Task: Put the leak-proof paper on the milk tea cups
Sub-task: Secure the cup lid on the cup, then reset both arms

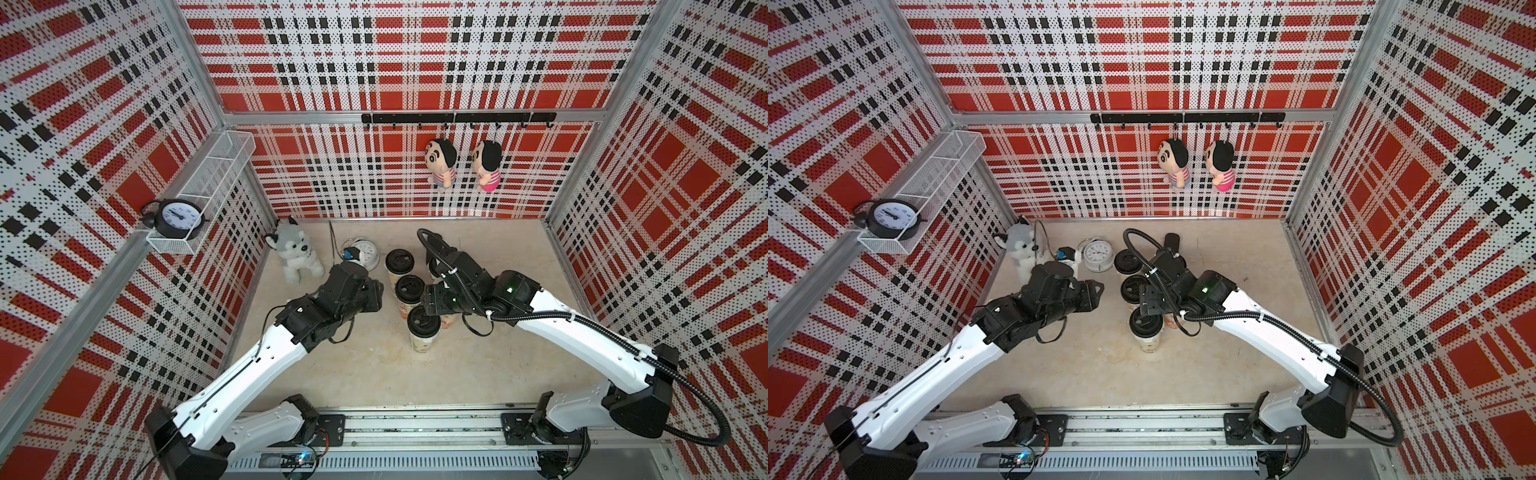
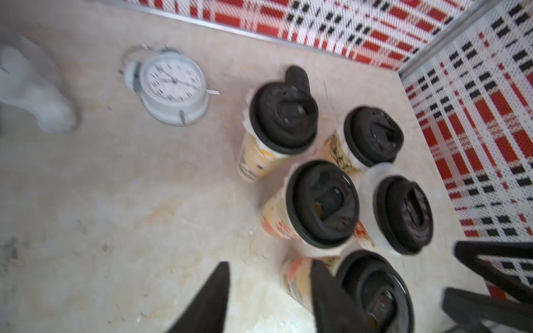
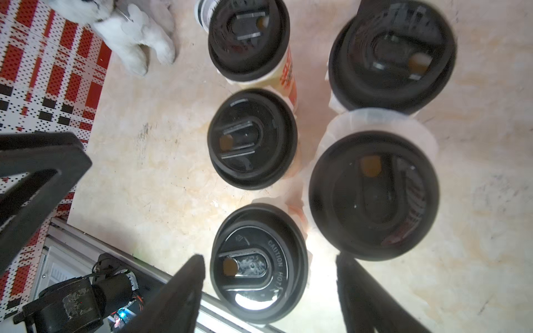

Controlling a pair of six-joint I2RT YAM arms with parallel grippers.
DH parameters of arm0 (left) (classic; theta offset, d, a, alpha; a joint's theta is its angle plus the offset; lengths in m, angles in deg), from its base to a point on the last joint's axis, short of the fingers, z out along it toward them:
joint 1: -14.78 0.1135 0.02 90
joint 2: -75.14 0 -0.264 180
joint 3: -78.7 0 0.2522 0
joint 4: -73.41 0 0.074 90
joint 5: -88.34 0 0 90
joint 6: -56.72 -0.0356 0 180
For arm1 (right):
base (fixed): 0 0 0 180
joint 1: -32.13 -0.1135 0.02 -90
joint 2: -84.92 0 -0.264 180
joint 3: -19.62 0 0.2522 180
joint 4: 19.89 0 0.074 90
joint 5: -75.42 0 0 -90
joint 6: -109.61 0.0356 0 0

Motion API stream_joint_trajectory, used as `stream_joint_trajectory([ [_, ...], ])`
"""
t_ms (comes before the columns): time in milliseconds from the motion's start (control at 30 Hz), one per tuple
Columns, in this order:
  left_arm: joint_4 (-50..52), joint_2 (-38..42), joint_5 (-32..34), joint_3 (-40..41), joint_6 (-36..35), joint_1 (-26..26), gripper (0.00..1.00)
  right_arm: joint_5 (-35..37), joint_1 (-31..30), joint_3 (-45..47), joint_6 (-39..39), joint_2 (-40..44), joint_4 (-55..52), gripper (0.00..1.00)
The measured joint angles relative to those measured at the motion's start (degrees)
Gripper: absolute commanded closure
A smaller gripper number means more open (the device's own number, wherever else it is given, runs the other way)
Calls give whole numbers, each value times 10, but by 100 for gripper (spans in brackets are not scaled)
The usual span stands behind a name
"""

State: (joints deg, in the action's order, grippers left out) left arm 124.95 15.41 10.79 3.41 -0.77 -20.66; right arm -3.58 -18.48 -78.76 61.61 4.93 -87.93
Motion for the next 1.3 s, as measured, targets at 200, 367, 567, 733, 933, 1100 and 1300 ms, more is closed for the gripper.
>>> stream_joint_trajectory([
  [200,-129,70,72,73,-59,150,10,80,174,67,-102,83,68,5],
  [367,-306,118,134,223,-103,264,2,110,349,308,-223,212,270,0],
  [567,-574,137,153,476,-147,331,2,60,466,561,-299,226,526,0],
  [733,-801,56,164,593,-189,338,2,45,474,676,-333,138,745,0],
  [933,-1045,-144,128,595,-225,343,2,37,480,702,-351,21,977,0],
  [1100,-1180,-301,95,559,-247,351,2,5,491,715,-353,-92,1168,0],
  [1300,-1173,-296,87,501,-267,340,2,-2,490,693,-354,-96,1186,0],
])
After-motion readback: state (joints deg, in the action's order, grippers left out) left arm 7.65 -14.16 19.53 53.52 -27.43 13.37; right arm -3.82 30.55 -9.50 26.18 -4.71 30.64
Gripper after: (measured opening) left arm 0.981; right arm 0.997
